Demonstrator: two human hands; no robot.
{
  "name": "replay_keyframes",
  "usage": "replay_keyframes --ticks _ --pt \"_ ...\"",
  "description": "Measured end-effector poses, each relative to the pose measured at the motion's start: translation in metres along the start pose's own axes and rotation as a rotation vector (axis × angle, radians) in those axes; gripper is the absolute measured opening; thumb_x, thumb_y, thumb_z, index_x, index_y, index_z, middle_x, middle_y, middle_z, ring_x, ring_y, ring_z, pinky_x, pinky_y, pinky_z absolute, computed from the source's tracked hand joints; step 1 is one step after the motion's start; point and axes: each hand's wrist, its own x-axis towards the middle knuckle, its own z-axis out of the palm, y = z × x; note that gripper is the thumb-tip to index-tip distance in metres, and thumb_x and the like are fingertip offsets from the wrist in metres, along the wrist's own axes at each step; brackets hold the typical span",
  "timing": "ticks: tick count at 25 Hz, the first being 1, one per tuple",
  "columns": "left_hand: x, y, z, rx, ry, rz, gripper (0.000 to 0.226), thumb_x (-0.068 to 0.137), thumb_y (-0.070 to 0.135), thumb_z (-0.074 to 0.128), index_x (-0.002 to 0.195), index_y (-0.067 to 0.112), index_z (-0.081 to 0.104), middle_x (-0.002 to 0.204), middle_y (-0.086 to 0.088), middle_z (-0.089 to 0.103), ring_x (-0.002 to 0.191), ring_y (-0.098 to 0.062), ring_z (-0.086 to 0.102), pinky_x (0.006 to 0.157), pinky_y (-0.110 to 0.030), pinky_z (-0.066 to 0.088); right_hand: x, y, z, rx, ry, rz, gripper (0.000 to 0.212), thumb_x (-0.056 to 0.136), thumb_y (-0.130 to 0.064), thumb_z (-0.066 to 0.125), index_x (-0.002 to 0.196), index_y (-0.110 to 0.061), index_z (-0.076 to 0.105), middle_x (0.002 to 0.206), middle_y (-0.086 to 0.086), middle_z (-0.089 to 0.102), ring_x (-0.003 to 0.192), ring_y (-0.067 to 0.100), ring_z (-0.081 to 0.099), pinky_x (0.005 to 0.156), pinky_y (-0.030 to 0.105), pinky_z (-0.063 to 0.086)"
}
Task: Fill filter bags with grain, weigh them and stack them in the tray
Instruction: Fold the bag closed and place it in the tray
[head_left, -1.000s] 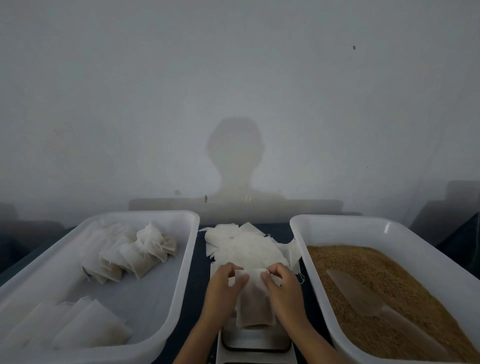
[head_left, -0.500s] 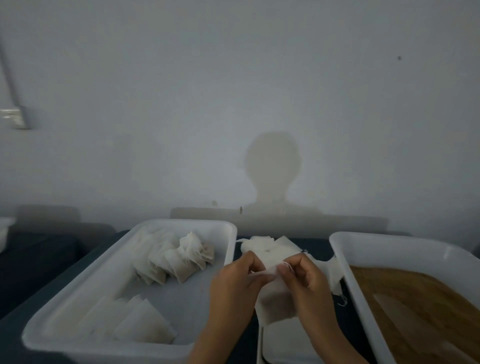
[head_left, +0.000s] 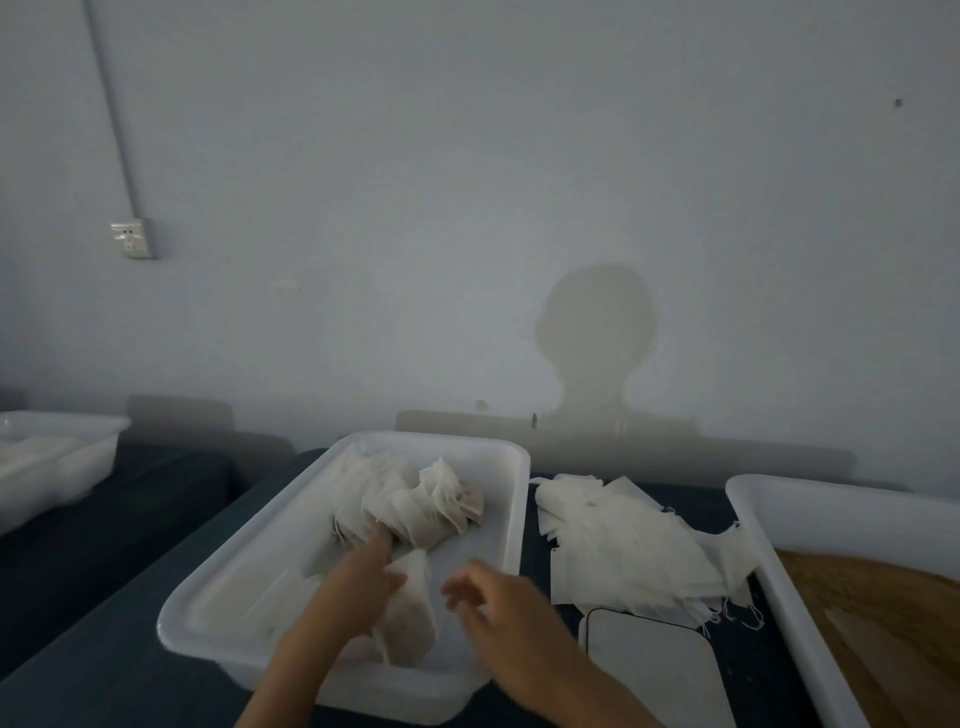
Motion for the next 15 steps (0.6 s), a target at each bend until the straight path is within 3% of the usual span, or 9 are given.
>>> replay_keyframes --ticks 3,5,7,9,12,15 --pt "0.002 -0.010 0.008 0.061 -0.153 -0.041 0.009 0.096 0.021 0.049 0.102 0.019 0.044 0.120 -0.011 0.054 0.104 -0.024 0.056 0.068 -0.029 0.053 0.023 -0.013 0.026 -0.390 -0.293 0.020 0.043 0.102 -0.039 0.031 0.123 -0.012 0.057 0.123 0.011 0.061 0.120 0.024 0.050 0.118 0.042 0.005" --pt "0.003 -0.014 0.006 0.154 -0.214 -0.033 0.028 0.095 0.020 0.049 0.121 0.012 0.041 0.121 -0.010 0.055 0.105 -0.023 0.058 0.068 -0.024 0.053 0.030 -0.022 0.034 -0.551 -0.447 0.077 0.065 0.099 -0.056 0.016 0.142 -0.014 0.041 0.146 0.014 0.042 0.137 0.028 0.032 0.117 0.051 -0.004" --pt "0.006 -0.020 0.005 0.259 -0.245 -0.020 0.045 0.094 0.020 0.049 0.134 0.009 0.030 0.131 -0.011 0.052 0.117 -0.022 0.055 0.081 -0.026 0.049 0.036 -0.028 0.034 -0.452 -0.546 0.144 0.071 0.095 -0.065 0.013 0.152 -0.022 0.017 0.158 0.011 0.019 0.145 0.029 0.014 0.117 0.055 -0.002" --pt "0.005 -0.022 0.003 0.357 -0.233 0.017 0.048 0.093 0.023 0.049 0.135 0.010 0.030 0.135 -0.009 0.048 0.123 -0.020 0.050 0.087 -0.026 0.042 0.037 -0.034 0.023 -0.309 -0.602 0.170 0.069 0.097 -0.060 0.021 0.153 -0.020 0.010 0.159 0.010 0.013 0.145 0.030 0.012 0.116 0.050 0.004" --pt "0.004 -0.020 0.004 0.401 -0.199 0.023 0.058 0.091 0.032 0.053 0.140 0.016 0.028 0.139 -0.006 0.046 0.124 -0.018 0.048 0.098 -0.026 0.041 0.040 -0.037 0.016 -0.240 -0.642 0.159 0.063 0.102 -0.047 0.027 0.150 -0.006 0.021 0.157 0.016 0.019 0.142 0.029 0.018 0.115 0.040 0.011" --pt "0.002 -0.002 0.000 0.460 -0.053 0.004 0.069 0.084 0.055 0.058 0.138 0.021 0.030 0.130 0.001 0.055 0.115 -0.016 0.056 0.088 -0.026 0.045 0.034 -0.021 0.007 -0.298 -0.480 -0.054 0.048 0.101 -0.042 0.036 0.139 -0.015 0.046 0.144 0.014 0.045 0.130 0.031 0.041 0.108 0.045 0.031"
